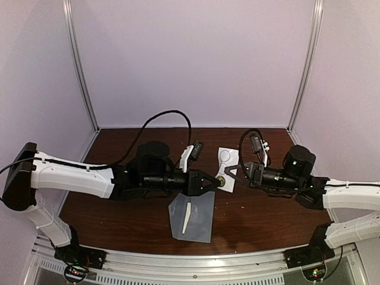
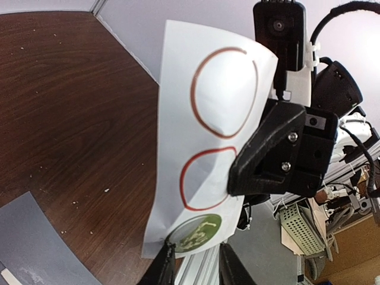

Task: Place the letter into the envelope and seal it

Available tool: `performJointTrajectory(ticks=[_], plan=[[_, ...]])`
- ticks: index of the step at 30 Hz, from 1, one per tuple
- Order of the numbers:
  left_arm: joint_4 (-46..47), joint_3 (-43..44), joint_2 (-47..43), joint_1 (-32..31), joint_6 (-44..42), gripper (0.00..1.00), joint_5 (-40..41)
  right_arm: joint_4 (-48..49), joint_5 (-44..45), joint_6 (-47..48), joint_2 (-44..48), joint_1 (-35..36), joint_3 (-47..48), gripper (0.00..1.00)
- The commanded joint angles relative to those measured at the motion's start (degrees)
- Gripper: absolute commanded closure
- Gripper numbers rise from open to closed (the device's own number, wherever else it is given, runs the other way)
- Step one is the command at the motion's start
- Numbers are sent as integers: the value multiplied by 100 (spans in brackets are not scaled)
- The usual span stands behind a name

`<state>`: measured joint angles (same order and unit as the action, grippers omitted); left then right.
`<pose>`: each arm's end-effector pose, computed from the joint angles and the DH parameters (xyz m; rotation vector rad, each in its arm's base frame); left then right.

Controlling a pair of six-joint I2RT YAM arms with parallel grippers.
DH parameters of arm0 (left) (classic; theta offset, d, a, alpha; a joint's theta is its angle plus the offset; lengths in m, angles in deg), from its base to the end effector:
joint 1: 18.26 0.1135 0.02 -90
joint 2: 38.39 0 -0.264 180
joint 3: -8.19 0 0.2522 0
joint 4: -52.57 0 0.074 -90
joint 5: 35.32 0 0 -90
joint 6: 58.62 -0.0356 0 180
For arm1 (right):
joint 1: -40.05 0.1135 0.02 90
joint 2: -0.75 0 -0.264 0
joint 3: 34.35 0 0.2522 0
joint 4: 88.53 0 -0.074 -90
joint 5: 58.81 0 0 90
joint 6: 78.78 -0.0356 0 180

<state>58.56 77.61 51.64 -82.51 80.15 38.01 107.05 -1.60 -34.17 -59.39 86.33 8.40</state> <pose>0.1475 -0.3294 0.2614 0.5295 2.0927 -1.5555 0.1472 0.1818 0.2638 -0.5304 1.8071 1.6301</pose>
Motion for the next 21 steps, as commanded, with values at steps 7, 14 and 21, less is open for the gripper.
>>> performJointTrajectory(ticks=[7, 14, 21], plan=[[460, -11, 28, -21, 97, 79, 64, 181, -78, -32, 11, 30, -39, 100], [439, -20, 32, -24, 152, 84, 115, 151, -56, -23, 11, 30, -26, 100], [185, -20, -41, -25, 164, 77, 308, 116, -34, -5, 11, 30, -30, 100]])
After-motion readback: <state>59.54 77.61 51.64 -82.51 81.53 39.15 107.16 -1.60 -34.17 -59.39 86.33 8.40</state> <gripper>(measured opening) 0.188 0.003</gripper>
